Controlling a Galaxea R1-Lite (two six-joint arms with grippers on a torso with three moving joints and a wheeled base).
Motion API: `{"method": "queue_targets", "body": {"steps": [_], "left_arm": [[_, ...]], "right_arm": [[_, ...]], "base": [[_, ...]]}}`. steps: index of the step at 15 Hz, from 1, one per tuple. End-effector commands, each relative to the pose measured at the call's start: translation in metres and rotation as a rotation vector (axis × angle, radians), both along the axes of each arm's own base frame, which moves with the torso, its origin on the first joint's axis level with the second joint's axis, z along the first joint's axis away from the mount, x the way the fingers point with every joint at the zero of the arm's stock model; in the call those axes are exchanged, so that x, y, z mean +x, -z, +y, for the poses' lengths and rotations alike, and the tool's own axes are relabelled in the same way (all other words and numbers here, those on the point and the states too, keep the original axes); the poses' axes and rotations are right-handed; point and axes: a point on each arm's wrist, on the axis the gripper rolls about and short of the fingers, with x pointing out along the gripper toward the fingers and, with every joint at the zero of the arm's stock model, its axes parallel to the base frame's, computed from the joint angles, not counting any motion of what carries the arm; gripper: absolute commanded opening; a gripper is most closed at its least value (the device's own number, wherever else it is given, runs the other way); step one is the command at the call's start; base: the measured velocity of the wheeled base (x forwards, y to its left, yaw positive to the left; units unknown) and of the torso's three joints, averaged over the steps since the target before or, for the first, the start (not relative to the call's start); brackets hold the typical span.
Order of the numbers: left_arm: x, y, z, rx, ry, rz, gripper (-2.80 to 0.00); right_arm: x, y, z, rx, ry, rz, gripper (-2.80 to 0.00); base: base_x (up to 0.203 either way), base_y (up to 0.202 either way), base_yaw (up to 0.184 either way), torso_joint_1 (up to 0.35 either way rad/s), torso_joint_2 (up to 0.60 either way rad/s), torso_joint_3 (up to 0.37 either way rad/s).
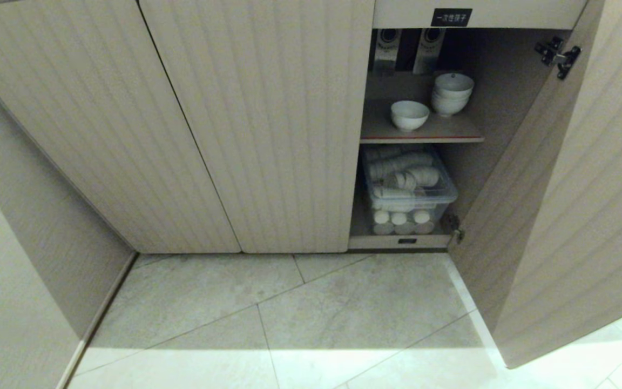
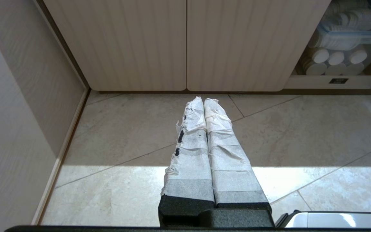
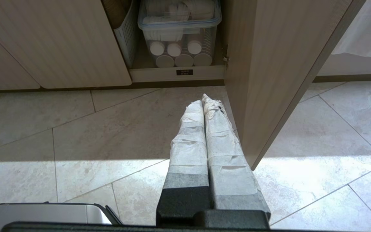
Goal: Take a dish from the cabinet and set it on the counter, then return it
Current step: Close the cabinet door
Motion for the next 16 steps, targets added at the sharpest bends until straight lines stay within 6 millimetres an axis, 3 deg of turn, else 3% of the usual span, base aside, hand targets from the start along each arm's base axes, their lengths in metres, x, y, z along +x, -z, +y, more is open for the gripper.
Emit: {"method": "queue_targets", "body": {"steps": [1, 16], "left_arm": [[0.0000, 0.0000, -0.0001, 0.000, 0.000, -0.001, -2.80], [0.0000, 0.0000, 0.0000, 0.000, 0.000, -0.001, -2.80]], "right_arm": [[0.0002, 0.0002, 0.0000, -0.001, 0.001, 0.002, -2.80], [0.0000, -0.0002, -0.0003, -0.003, 0.014, 0.001, -2.80]], "base": [[0.000, 0.000, 0.000, 0.000, 0.00, 0.000], [0.001, -0.014, 0.005, 0.000, 0.00, 0.001]]}}
